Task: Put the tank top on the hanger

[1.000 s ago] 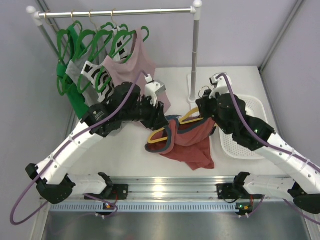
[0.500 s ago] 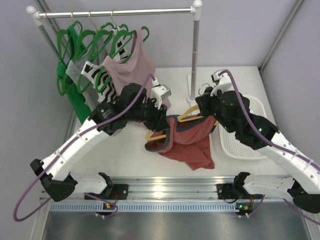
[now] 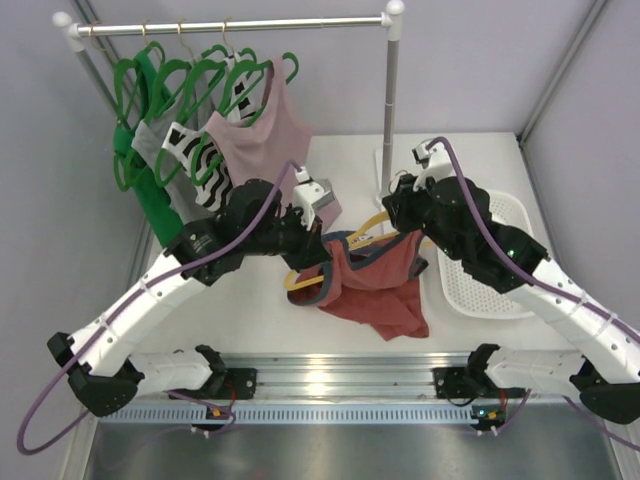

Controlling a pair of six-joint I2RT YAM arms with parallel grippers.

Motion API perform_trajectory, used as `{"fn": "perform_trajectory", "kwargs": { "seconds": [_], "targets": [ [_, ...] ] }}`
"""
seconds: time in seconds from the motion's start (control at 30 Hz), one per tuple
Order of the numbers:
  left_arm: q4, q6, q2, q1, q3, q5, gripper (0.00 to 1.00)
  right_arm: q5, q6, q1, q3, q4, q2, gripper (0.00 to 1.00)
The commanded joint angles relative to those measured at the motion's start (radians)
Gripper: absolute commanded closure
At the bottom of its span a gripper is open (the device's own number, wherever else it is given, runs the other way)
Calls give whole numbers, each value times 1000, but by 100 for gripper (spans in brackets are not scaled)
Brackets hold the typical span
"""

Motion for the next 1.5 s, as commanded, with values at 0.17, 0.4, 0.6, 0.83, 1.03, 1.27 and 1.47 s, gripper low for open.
{"fn": "perform_trajectory", "kwargs": {
  "seconds": [0.17,0.4,0.6,0.83,1.03,1.27,1.47],
  "targets": [
    [118,-72,-173,8,-84,-125,100,-97,2,-111,63,-22,-72,59],
    [156,-98,-236,8,-110,-157,100,-203,19,-168,37,-23,-132,44],
    [215,-124,-290,8,-152,-189,100,-295,27,-177,54,0,-153,34],
    [237,-139,-330,8,-187,-203,100,-373,16,-179,98,20,-135,12],
    [257,-165,-393,8,-178,-326,100,-332,24,-179,144,-2,-132,7],
    [197,-136,-379,8,12,-475,100,-283,19,-179,221,-40,-113,6],
    [104,-55,-221,8,377,-518,100,-272,16,-179,289,-57,-81,6]
  ]
}}
